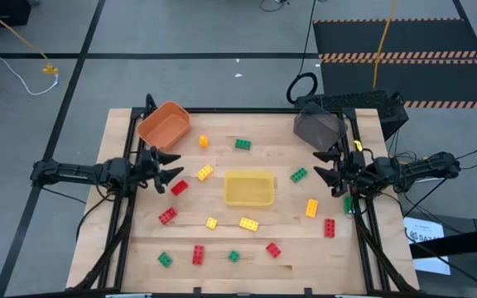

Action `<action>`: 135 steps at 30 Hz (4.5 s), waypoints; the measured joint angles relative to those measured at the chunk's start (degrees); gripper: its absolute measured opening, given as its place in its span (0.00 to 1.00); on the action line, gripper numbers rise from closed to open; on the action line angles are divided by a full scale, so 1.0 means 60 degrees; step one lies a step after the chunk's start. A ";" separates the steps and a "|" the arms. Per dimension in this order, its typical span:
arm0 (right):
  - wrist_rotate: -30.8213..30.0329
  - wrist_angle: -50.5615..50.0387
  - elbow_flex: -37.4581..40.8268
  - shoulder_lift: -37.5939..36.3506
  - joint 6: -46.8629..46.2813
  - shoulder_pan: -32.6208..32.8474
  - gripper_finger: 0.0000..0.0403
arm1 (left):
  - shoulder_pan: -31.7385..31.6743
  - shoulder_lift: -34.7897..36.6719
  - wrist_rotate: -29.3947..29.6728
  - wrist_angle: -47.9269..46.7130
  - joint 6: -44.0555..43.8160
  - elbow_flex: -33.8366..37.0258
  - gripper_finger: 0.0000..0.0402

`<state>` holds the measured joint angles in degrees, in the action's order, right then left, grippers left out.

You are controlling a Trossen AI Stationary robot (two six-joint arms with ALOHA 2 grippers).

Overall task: Sort & place blocks by color
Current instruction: Put the top left red 8-stud game piece into the orange bin

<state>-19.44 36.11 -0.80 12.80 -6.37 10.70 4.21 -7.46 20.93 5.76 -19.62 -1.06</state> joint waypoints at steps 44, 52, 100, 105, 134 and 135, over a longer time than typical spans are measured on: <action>-0.2515 -0.1382 -0.0345 0.1803 0.2037 -0.0288 0.61 | -0.0029 -0.1113 0.3090 -0.0480 -0.2276 0.0004 0.71; -0.2536 -0.1130 -0.1052 0.3670 0.2249 -0.0288 0.61 | -0.0182 -0.2905 0.1254 -0.2274 -0.2124 -0.1495 0.71; -0.3544 -0.2064 -0.3355 0.5118 0.3180 0.0483 0.61 | -0.0357 -1.2839 -0.2448 -0.8153 -0.4317 -0.7049 0.71; -0.3544 -0.2067 -0.3355 0.5121 0.3147 0.0484 0.61 | -0.0449 -1.3506 -0.2415 -0.8303 -0.4262 -0.7070 0.71; -0.3544 -0.1588 -0.3355 0.5121 0.3972 0.0477 0.61 | -0.3479 -1.3260 -0.2158 -1.0629 -0.0919 -0.9178 0.34; -0.3544 -0.1555 -0.3355 0.5121 0.4009 0.0477 0.61 | -0.3659 -1.3257 -0.1980 -1.0861 -0.0763 -0.9548 0.34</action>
<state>-40.71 26.78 -20.93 43.52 17.68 13.56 -17.75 -87.01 9.05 -59.41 -24.19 -58.35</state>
